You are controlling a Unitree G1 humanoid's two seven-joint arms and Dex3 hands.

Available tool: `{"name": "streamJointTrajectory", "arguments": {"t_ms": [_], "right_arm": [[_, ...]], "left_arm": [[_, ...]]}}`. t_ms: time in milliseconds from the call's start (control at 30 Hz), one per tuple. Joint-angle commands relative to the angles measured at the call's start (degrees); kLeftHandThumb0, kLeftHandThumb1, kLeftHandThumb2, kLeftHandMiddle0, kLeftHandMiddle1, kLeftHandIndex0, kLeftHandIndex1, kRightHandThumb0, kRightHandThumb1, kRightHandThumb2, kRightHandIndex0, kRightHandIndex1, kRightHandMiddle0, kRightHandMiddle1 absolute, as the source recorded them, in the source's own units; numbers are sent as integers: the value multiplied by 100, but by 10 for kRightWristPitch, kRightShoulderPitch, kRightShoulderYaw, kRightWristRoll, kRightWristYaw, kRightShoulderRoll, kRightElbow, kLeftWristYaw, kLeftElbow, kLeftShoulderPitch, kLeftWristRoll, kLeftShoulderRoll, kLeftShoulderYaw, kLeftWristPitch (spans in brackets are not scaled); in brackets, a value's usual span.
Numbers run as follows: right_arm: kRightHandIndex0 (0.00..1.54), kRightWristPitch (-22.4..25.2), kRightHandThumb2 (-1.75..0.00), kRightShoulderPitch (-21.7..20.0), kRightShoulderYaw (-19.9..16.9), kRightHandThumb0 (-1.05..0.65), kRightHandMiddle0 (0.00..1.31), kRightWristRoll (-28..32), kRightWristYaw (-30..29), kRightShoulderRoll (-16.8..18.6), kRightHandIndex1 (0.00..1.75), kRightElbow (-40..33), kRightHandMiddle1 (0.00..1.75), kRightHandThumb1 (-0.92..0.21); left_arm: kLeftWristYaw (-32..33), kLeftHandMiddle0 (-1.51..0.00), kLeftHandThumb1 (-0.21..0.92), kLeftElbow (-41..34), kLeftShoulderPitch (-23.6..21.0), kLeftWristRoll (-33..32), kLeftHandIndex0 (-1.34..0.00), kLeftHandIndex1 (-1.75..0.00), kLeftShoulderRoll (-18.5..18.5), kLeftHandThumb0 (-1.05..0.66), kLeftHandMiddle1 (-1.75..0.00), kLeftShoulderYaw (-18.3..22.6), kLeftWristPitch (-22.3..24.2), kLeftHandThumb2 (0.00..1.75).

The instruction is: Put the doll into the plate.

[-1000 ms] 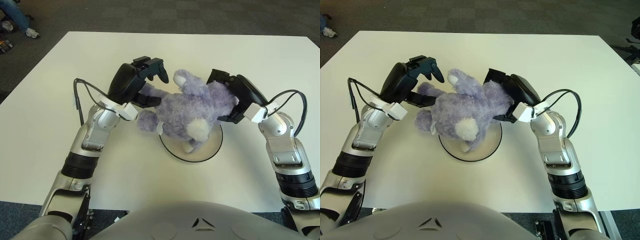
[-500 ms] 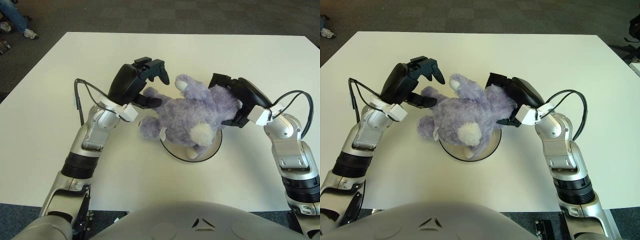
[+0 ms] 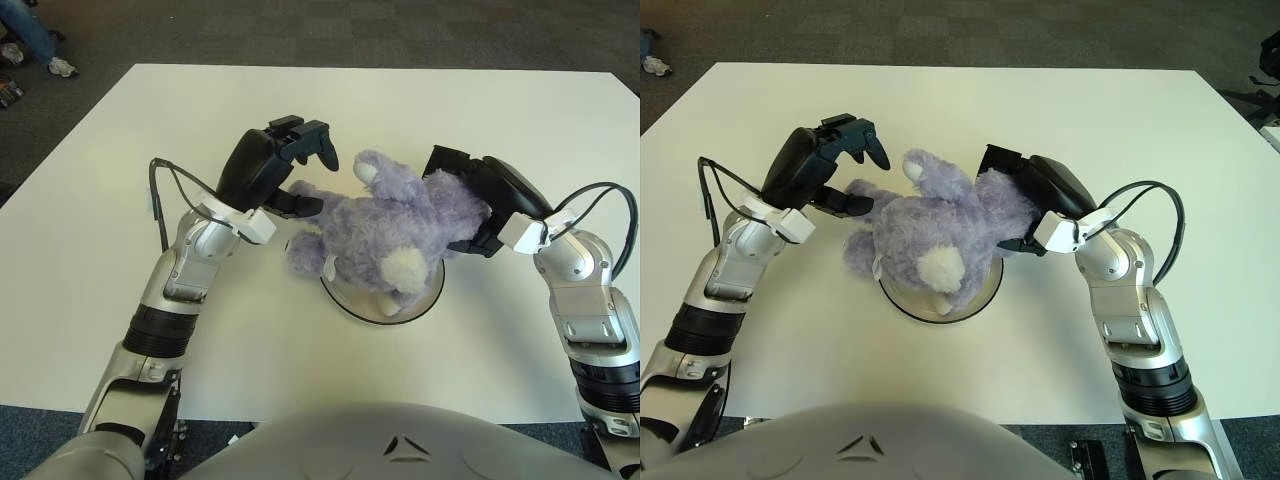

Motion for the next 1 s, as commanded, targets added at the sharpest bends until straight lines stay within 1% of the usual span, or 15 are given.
{"name": "streamJointTrajectory", "arguments": {"t_ms": [0, 33, 67, 100, 133, 167, 200, 233, 267, 300, 367, 533, 700, 867, 967], "right_arm": [[66, 9, -133, -5, -7, -1, 45, -12, 1, -11, 174, -9, 163, -28], [65, 13, -131, -6, -6, -1, 45, -14, 2, -12, 174, -10, 162, -30], [57, 17, -116, -7, -5, 0, 40, -17, 4, -12, 171, -11, 161, -41], [55, 20, -107, -7, -4, 7, 33, -18, 5, -13, 169, -12, 158, -46], [51, 23, -93, -8, -3, 18, 22, -20, 5, -13, 165, -12, 154, -55], [45, 25, -94, -8, -3, 9, 18, -21, 6, -13, 160, -13, 151, -49], [34, 25, -101, -8, -3, -6, 11, -25, 5, -15, 154, -13, 146, -37], [27, 25, -107, -8, -3, -16, 7, -27, 5, -16, 145, -13, 139, -28], [24, 24, -109, -8, -3, -19, 6, -29, 4, -17, 142, -13, 137, -25], [19, 22, -112, -8, -3, -26, 3, -31, 4, -17, 132, -13, 130, -19], [17, 15, -114, -7, -4, -29, 2, -34, -1, -18, 127, -11, 127, -17], [14, -6, -115, -3, -6, -34, 0, -39, -10, -20, 100, -7, 114, -13], [13, -28, -115, 2, -8, -34, 0, -41, -18, -23, 88, 2, 109, -12], [10, -59, -106, 5, -10, -46, 0, -47, -28, -30, 64, 18, 94, -19], [10, -72, -102, 5, -12, -51, 0, -45, -29, -36, 57, 25, 88, -21]], "left_arm": [[0, -67, 19, 1, 5, 3, -69, -146, 3, -1, -172, 4, -3, 137], [0, -67, 18, 0, 6, 3, -69, -146, 3, -1, -172, 4, -3, 137], [0, -68, 18, 0, 6, 4, -69, -145, 3, -1, -173, 4, -2, 137], [-1, -68, 18, 0, 6, 4, -69, -145, 2, -1, -173, 4, -1, 138], [-1, -68, 17, -1, 6, 4, -70, -144, 3, -1, -174, 4, 0, 138], [-2, -68, 17, -2, 6, 4, -70, -144, 3, -1, -174, 4, 1, 138], [-2, -69, 17, -3, 7, 5, -70, -143, 3, -1, -174, 4, 2, 138], [-3, -69, 17, -3, 7, 6, -71, -142, 3, -1, -174, 4, 3, 139], [-3, -69, 16, -4, 7, 6, -71, -142, 3, -1, -174, 4, 3, 139], [-3, -70, 16, -4, 7, 7, -72, -141, 3, -1, -174, 4, 3, 139], [-3, -70, 15, -5, 7, 8, -72, -140, 4, -1, -175, 4, 2, 139], [0, -72, 13, -6, 8, 11, -75, -138, 3, -1, -175, 4, -1, 141], [0, -73, 13, -7, 8, 12, -75, -137, 4, -1, -175, 4, -2, 141], [0, -73, 13, -6, 8, 11, -74, -138, 4, -1, -175, 4, -3, 141], [-1, -73, 13, -7, 8, 12, -74, -138, 3, -1, -175, 3, 0, 141]]}}
